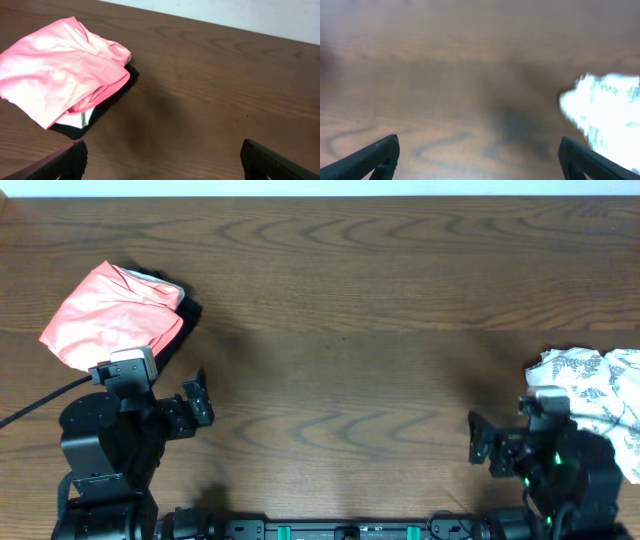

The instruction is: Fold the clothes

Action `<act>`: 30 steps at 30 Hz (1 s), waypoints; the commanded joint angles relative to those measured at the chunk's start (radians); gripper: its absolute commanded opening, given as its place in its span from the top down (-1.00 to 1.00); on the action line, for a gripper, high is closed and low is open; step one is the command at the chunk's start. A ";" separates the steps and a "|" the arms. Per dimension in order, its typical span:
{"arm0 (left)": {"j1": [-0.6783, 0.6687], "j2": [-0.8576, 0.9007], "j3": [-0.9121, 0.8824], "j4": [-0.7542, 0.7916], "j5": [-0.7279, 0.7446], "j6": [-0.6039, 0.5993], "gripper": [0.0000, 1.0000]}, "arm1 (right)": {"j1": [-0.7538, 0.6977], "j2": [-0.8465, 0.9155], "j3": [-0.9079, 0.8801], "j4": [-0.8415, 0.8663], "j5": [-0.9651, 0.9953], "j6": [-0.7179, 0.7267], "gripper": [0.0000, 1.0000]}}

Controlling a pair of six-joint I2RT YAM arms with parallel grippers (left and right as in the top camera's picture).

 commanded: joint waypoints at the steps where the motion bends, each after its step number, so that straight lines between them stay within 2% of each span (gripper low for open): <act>1: -0.004 0.003 -0.003 -0.003 0.010 -0.009 -0.96 | -0.002 -0.129 -0.085 0.053 0.001 -0.074 -0.98; 8: -0.004 0.003 -0.003 -0.003 0.010 -0.009 -0.96 | -0.006 -0.366 -0.314 0.296 -0.002 -0.078 -0.98; 26: -0.004 0.003 -0.003 -0.003 0.010 -0.009 -0.96 | -0.012 -0.364 -0.736 1.026 0.038 -0.266 -0.99; 30: -0.004 0.003 -0.003 -0.003 0.010 -0.009 -0.96 | -0.040 -0.364 -0.741 1.013 0.121 -0.267 -0.99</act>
